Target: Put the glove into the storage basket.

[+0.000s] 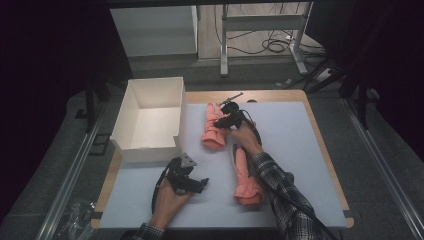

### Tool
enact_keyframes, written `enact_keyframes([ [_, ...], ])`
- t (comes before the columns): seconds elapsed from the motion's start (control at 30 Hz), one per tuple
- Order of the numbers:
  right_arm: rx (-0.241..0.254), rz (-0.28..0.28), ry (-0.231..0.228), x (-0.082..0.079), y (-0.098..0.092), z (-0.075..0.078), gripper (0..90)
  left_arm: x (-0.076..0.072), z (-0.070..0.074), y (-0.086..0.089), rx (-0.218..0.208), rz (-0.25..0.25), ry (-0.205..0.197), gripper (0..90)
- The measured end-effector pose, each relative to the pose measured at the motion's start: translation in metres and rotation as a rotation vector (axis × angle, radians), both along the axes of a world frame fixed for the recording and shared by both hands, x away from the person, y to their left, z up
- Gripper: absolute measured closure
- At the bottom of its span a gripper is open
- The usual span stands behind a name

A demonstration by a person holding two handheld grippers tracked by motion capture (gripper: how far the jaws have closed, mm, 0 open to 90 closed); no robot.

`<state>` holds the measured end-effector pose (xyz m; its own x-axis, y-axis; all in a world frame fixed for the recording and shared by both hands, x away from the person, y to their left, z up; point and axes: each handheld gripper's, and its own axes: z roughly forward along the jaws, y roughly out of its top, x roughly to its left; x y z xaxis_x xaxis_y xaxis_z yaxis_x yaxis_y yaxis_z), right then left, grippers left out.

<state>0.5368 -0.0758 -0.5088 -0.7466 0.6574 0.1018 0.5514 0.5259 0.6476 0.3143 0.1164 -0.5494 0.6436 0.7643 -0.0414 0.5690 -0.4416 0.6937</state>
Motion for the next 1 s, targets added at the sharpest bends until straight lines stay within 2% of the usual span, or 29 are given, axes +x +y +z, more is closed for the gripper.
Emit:
enact_keyframes([
  [0.03, 0.0, 0.0, 0.0, 0.0, 0.0, 0.0, 64.6, 0.0, 0.0, 0.0, 0.0, 0.0, 0.0, 2.8],
  [0.07, 0.008, -0.004, 0.017, -0.001, -0.001, 0.001, 71.7, 0.0, 0.0, 0.0, 0.0, 0.0, 0.0, 2.8],
  [0.13, 0.002, -0.01, 0.019, -0.002, 0.0, 0.003, 79.1, 0.0, 0.0, 0.0, 0.0, 0.0, 0.0, 2.8],
  [0.27, -0.014, -0.026, 0.011, -0.006, 0.001, 0.008, 84.8, 0.0, 0.0, 0.0, 0.0, 0.0, 0.0, 2.8],
  [0.37, -0.021, -0.027, -0.002, -0.009, 0.001, 0.013, 85.8, 0.0, 0.0, 0.0, -0.001, 0.0, 0.0, 2.8],
  [0.57, 0.005, -0.012, -0.016, -0.016, -0.003, 0.022, 85.8, 0.0, 0.0, 0.0, 0.0, 0.0, 0.0, 2.8],
  [0.83, 0.076, 0.009, -0.02, -0.029, -0.015, 0.046, 85.8, 0.0, 0.0, 0.0, 0.002, 0.0, 0.001, 2.8],
  [1.0, 0.107, 0.043, -0.007, -0.04, -0.022, 0.059, 85.7, 0.0, 0.0, 0.0, 0.002, -0.001, 0.0, 2.8],
])
